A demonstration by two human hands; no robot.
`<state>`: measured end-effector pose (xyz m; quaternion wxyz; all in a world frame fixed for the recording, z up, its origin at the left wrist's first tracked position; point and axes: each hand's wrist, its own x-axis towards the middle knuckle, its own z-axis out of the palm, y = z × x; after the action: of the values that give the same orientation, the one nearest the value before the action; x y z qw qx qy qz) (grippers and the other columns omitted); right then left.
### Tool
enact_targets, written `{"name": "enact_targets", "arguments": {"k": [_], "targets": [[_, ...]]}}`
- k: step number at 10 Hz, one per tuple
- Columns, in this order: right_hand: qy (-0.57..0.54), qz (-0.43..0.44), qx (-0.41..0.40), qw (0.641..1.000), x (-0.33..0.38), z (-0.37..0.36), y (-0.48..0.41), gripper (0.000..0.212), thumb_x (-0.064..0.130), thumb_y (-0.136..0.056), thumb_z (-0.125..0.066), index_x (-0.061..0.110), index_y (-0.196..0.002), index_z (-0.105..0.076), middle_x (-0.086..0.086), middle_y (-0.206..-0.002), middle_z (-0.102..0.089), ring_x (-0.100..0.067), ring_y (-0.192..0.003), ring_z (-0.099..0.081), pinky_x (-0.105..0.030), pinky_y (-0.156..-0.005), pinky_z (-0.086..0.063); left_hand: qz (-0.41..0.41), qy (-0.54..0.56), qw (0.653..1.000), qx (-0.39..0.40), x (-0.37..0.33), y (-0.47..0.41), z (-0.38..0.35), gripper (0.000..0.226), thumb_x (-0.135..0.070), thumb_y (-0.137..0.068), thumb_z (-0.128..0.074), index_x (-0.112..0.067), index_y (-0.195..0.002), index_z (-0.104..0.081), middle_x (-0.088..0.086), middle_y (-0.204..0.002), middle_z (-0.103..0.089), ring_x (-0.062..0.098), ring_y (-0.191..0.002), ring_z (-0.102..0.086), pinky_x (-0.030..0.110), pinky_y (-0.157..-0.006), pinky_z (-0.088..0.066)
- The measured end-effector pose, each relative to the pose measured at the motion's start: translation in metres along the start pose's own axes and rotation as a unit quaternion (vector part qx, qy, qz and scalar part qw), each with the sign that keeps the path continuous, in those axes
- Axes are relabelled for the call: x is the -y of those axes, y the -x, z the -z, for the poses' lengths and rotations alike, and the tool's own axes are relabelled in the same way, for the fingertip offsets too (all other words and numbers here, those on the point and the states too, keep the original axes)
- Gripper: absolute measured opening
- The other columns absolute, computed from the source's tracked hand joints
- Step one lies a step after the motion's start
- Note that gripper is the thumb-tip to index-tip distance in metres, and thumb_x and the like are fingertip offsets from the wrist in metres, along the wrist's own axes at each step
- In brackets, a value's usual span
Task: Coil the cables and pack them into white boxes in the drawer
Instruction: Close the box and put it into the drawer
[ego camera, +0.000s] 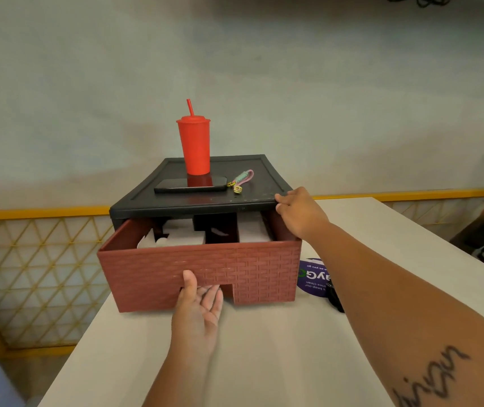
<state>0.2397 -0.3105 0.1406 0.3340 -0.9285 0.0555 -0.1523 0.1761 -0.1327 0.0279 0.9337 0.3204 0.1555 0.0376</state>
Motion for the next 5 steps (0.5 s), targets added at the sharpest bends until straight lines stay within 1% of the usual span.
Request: {"name": "enact_targets", "arguments": {"k": [1,2,3,4,5], "targets": [[0.035,0.020,0.016,0.999,0.002,0.003,0.004,0.036,0.018,-0.096,-0.040,0.007,-0.130,-0.044,-0.015,-0.134,-0.044,-0.033,-0.120,-0.046,-0.043,-0.100,-0.040,-0.011,0.017,1.000,-0.021,0.002,0.020,0.003,0.057,-0.038,-0.089,-0.052,-0.006,-0.135,-0.040,0.004,-0.091,-0.053,0.018,-0.092,-0.060,0.032,-0.082,-0.045],[0.072,0.049,0.026,0.996,0.000,0.002,0.002,0.040,0.015,-0.097,-0.037,0.007,-0.136,-0.040,-0.015,-0.141,-0.037,-0.032,-0.127,-0.040,-0.042,-0.103,-0.037,-0.013,0.021,0.999,-0.040,-0.001,0.041,0.008,0.059,-0.038,-0.089,-0.053,-0.009,-0.137,-0.039,0.003,-0.084,-0.052,0.017,-0.084,-0.060,0.032,-0.078,-0.046],[0.091,0.046,0.040,0.994,0.000,0.003,0.005,0.044,0.012,-0.099,-0.031,0.013,-0.143,-0.033,-0.011,-0.150,-0.023,-0.027,-0.135,-0.031,-0.037,-0.109,-0.032,-0.001,0.001,0.999,-0.050,-0.007,0.064,0.011,0.036,-0.037,-0.088,-0.053,-0.009,-0.110,-0.052,0.003,-0.078,-0.053,0.022,-0.093,-0.060,0.033,-0.081,-0.046],[0.083,0.050,0.032,0.995,0.000,0.003,0.003,0.044,0.012,-0.099,-0.033,0.016,-0.143,-0.034,-0.009,-0.151,-0.019,-0.027,-0.134,-0.034,-0.034,-0.108,-0.033,0.023,-0.061,0.996,-0.065,-0.015,0.082,0.019,0.031,-0.040,-0.087,-0.051,-0.009,-0.093,-0.053,0.007,-0.082,-0.059,0.023,-0.088,-0.062,0.035,-0.079,-0.048],[0.072,0.050,0.043,0.995,0.002,0.004,0.005,0.045,0.014,-0.098,-0.036,0.016,-0.143,-0.034,-0.008,-0.151,-0.019,-0.028,-0.134,-0.034,-0.035,-0.107,-0.035,0.089,-0.263,0.960,-0.044,-0.036,0.099,0.027,0.038,-0.042,-0.089,-0.051,-0.005,-0.089,-0.058,0.012,-0.079,-0.067,0.027,-0.076,-0.064,0.031,-0.062,-0.045]]}}
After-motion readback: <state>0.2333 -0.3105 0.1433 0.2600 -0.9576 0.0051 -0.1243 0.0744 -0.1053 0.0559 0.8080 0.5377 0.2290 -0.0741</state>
